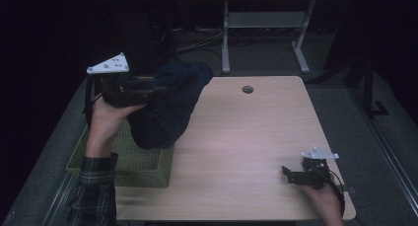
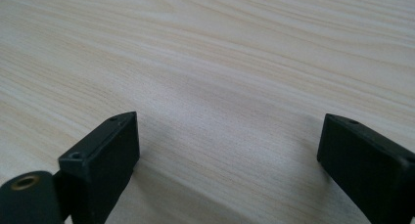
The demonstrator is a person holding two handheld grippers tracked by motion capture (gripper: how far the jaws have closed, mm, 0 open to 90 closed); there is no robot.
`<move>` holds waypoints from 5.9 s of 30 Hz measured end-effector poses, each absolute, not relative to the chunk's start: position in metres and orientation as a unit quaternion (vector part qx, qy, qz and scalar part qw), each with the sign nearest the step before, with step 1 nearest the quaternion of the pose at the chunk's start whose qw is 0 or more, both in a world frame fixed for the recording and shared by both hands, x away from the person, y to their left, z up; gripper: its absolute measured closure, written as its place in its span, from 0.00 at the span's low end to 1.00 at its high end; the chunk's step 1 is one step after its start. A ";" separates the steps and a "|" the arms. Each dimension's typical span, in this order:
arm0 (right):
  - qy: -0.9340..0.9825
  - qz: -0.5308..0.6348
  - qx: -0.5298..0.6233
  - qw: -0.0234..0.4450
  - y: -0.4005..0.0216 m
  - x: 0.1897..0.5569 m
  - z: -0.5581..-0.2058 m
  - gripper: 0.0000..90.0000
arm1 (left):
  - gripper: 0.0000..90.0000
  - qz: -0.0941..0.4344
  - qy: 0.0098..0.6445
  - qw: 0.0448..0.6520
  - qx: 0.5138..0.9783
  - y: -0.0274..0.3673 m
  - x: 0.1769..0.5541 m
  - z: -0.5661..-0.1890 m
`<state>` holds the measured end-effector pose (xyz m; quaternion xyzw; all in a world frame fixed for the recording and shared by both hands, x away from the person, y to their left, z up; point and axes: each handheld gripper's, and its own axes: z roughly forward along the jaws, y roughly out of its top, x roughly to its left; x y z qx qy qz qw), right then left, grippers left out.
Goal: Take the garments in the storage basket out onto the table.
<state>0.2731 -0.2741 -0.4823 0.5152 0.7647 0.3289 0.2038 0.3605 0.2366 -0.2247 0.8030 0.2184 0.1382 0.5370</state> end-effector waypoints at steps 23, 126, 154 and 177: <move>0.765 0.329 0.515 0.204 -0.274 0.273 -0.482 0.09 | 0.73 0.109 0.163 0.542 0.817 0.157 0.363 -0.219; 0.770 0.330 0.508 0.202 -0.274 0.274 -0.483 0.09 | 0.56 0.120 0.294 0.410 0.855 0.078 0.396 -0.401; 0.770 0.330 0.507 0.201 -0.274 0.274 -0.483 0.09 | 1.00 0.108 0.335 0.349 0.869 0.085 0.387 -0.425; 0.771 0.331 0.506 0.199 -0.274 0.274 -0.482 0.09 | 0.87 0.034 0.280 0.376 0.882 0.083 0.342 -0.434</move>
